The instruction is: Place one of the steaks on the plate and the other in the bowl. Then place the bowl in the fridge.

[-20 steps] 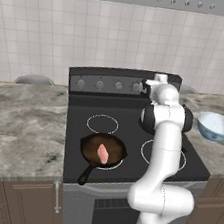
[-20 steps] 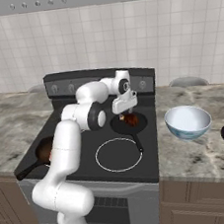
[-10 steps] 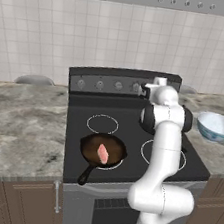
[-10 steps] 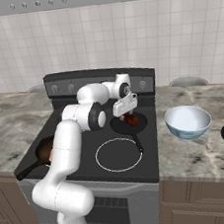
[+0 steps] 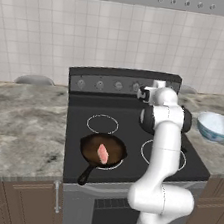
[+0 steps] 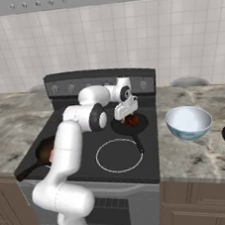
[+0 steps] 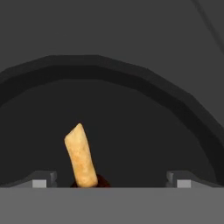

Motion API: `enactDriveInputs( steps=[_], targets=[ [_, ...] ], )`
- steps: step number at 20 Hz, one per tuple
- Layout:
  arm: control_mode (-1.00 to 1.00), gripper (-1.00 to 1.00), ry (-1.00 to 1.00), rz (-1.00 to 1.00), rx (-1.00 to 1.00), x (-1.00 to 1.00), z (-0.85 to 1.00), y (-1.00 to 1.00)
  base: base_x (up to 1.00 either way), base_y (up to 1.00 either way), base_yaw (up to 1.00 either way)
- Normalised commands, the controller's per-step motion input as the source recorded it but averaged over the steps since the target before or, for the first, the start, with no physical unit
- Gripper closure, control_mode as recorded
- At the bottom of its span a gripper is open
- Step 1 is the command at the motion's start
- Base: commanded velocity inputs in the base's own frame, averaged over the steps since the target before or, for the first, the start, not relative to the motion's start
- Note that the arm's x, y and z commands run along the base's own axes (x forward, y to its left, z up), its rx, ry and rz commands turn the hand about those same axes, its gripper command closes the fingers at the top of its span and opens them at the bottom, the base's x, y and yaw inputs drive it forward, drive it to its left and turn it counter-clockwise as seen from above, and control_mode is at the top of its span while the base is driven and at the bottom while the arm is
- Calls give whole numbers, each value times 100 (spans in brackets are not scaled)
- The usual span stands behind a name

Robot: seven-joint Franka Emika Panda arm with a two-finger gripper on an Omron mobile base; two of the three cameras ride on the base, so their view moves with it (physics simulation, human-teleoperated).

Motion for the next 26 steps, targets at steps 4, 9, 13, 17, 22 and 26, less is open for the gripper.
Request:
enactDriveInputs(
  steps=[4,9,13,17,22,26],
  targets=[
    [-100,100,0,1,0,0,-1,0,0,0,0],
    [-100,100,0,0,0,0,0,1,0,0,0],
    [-100,100,-1,-1,-2,-8,27,2,0,0,0],
    [-100,100,-3,-6,-4,-43,93,-2,0,0,0],
    [-100,100,-7,-4,-4,-64,100,-18,0,0,0],
    [-100,100,-16,-4,0,-94,100,-49,0,0,0]
  ],
)
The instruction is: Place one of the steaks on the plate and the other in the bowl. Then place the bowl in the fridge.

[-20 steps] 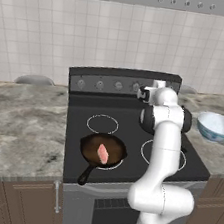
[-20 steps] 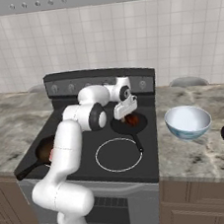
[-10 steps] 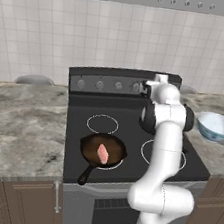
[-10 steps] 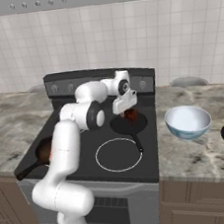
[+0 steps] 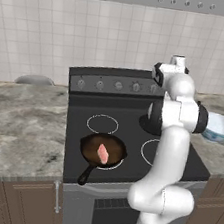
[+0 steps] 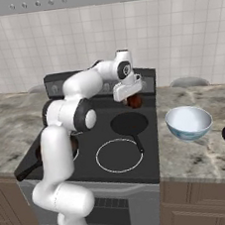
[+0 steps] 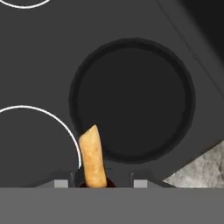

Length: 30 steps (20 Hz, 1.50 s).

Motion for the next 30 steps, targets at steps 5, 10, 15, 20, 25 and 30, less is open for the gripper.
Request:
enactDriveInputs(
  steps=[5,10,15,20,25,30],
  targets=[
    [-100,100,-22,-11,0,-100,94,-82,0,0,0],
    [-100,100,-14,-20,0,-76,83,-100,0,0,0],
    [-100,100,8,-22,13,-7,-1,-100,0,0,0],
    [-100,100,10,-15,7,15,-8,-85,0,0,0],
    [-100,100,17,-5,7,57,-11,-66,0,0,0],
    [-100,100,5,1,1,10,-33,-4,0,0,0]
  ],
)
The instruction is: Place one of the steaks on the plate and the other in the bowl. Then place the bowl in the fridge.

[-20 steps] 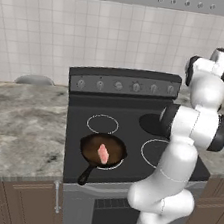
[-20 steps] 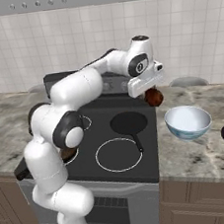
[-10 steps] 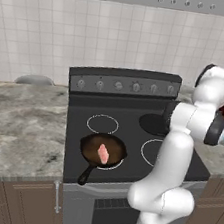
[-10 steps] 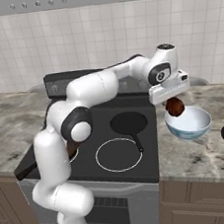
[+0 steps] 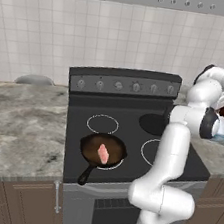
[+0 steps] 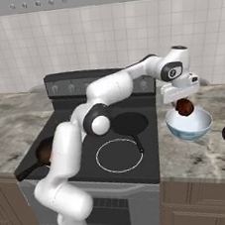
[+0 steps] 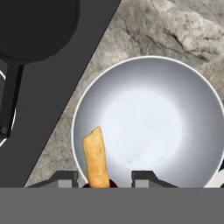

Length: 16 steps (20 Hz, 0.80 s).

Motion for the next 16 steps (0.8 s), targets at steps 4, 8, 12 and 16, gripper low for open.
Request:
enactDriveInputs(
  steps=[4,8,12,16],
  targets=[
    [-100,100,7,0,0,0,-49,0,0,0,0],
    [-100,100,0,0,4,0,-31,0,0,0,0],
    [-100,100,2,0,0,0,-50,0,0,0,0],
    [-100,100,1,0,0,0,-54,0,0,0,0]
  ],
)
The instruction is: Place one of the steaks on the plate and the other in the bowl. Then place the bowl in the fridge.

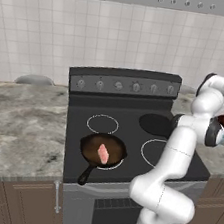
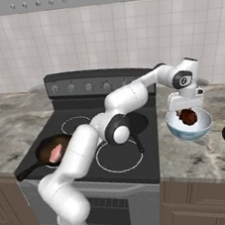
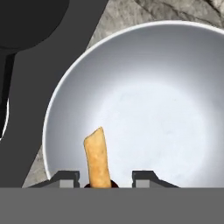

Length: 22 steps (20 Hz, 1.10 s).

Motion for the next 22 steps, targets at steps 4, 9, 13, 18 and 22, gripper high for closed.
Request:
enactDriveInputs(
  steps=[4,9,13,18,22],
  targets=[
    [-100,100,0,0,0,0,-35,0,0,0,0],
    [-100,100,0,0,0,0,-34,0,0,0,0],
    [-100,100,0,0,1,0,-10,0,0,0,0],
    [-100,-100,0,0,1,0,-8,0,0,0,0],
    [-100,-100,0,0,0,0,-4,0,0,0,0]
  ],
)
